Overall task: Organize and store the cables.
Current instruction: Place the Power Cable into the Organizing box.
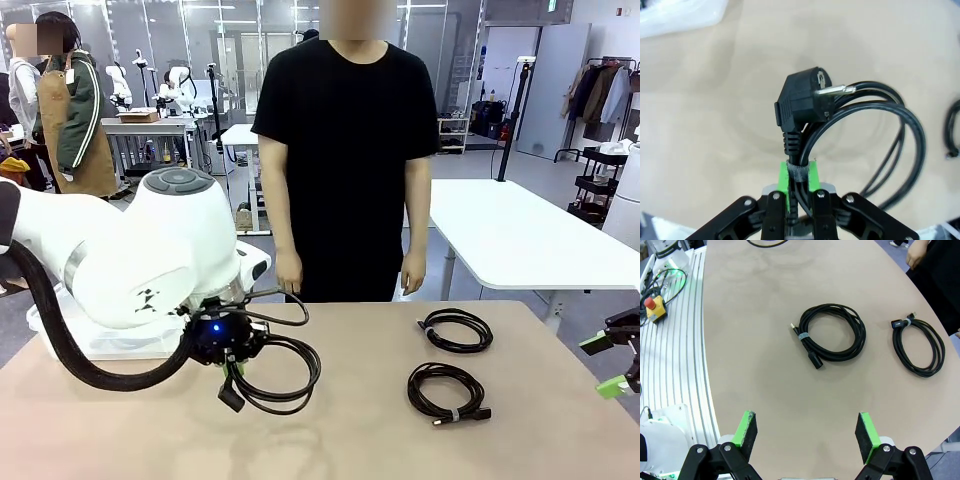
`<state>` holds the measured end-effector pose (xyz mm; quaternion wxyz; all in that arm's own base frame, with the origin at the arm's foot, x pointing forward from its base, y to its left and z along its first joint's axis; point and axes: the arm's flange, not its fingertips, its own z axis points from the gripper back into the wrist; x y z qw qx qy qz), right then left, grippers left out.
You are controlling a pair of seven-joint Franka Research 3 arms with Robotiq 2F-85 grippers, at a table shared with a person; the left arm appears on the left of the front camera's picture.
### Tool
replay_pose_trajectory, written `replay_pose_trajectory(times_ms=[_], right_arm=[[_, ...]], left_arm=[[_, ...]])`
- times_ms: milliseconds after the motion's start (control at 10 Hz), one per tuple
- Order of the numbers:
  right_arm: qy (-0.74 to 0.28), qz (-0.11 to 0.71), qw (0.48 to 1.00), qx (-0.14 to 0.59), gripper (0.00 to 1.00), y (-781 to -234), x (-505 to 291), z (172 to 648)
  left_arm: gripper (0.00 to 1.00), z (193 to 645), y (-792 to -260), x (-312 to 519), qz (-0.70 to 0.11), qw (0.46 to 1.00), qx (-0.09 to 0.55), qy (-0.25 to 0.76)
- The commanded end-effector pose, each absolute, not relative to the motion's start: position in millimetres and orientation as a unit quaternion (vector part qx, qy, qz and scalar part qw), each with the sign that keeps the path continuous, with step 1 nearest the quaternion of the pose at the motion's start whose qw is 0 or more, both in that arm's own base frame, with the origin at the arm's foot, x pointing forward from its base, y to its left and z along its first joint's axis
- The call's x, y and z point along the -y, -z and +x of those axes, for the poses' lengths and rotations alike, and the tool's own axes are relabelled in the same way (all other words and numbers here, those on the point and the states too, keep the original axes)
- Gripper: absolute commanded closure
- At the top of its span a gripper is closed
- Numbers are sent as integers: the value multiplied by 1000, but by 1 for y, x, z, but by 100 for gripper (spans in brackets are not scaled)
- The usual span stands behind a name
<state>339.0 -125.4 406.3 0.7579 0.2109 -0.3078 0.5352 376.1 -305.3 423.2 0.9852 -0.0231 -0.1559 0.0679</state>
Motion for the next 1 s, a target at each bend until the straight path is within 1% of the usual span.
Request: replay_pose_trajectory(times_ms=[0, 100, 200, 400, 500, 800, 900], right_arm=[[-536, 214, 754, 314, 0, -407, 126, 341], [-536, 214, 754, 314, 0, -407, 126, 341], [-536, 214, 754, 314, 0, -407, 126, 341], [-536, 214, 754, 314, 0, -407, 126, 341], [-536, 214, 754, 314, 0, -407, 126, 341], [-536, 214, 754, 314, 0, -407, 126, 341], [-536, 214, 754, 314, 0, -407, 126, 341]], left_arm=[[83, 392, -462, 267, -31, 987, 157, -13], [83, 396, -476, 244, -20, 989, 144, 29], [83, 404, -491, 221, -30, 988, 141, 48], [83, 423, -518, 171, -48, 984, 159, 61], [83, 429, -528, 147, -40, 981, 171, 85], [83, 459, -543, 78, -42, 977, 206, 48], [83, 473, -546, 55, -54, 970, 232, 53]])
